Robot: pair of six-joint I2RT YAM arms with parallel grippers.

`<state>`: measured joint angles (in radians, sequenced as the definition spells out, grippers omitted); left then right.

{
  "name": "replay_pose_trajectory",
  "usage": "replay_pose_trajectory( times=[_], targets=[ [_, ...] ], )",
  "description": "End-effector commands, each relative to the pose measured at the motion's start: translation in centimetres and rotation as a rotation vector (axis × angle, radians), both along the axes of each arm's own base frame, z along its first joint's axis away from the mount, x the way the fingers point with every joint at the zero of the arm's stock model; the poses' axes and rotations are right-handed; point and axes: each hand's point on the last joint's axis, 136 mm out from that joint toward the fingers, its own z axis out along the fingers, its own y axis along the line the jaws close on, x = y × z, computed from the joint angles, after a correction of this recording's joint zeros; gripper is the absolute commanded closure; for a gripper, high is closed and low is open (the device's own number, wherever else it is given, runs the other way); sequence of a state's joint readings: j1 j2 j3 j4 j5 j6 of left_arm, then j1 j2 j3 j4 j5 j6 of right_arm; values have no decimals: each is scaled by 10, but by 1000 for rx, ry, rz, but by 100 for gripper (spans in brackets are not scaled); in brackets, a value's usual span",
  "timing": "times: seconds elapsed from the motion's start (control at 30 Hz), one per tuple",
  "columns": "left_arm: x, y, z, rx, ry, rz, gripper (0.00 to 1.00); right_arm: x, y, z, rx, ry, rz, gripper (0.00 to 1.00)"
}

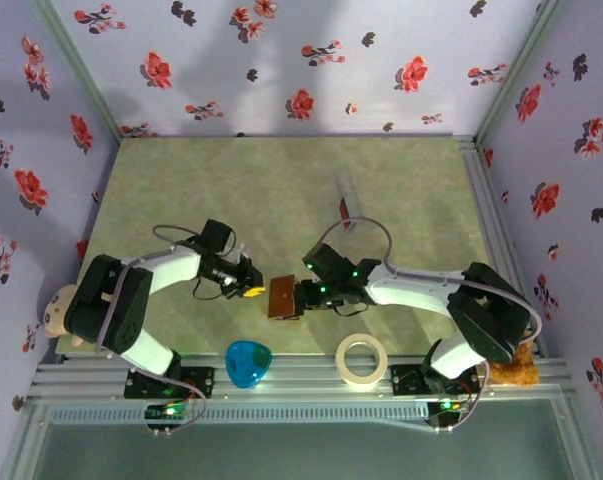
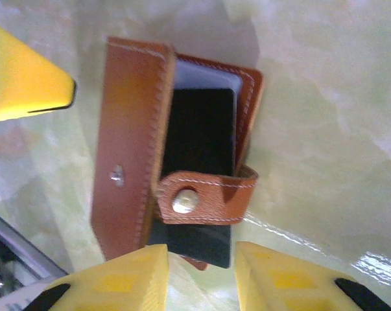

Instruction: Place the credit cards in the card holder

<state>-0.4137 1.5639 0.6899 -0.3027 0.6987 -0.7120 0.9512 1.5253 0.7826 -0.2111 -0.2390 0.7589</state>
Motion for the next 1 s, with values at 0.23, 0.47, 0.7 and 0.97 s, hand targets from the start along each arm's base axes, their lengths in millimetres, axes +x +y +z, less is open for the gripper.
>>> replay_pose_trajectory(
  times=[0.23,0.47,0.7,0.97],
  targets=[
    [-8,-4,-17,-4,25,-21,86,-6,7,-25,87,78,15,70],
    [-16,-6,-25,-12,44,-20,92,-5,15,-24,145,106,10,74],
    [-23,-11,-34,-32,72,-32,97,-5,25,-23,220,141,-4,76],
    [-27,-13,-36,-36,75,-43,100,-2,31,-18,259,146,-14,78]
  ],
)
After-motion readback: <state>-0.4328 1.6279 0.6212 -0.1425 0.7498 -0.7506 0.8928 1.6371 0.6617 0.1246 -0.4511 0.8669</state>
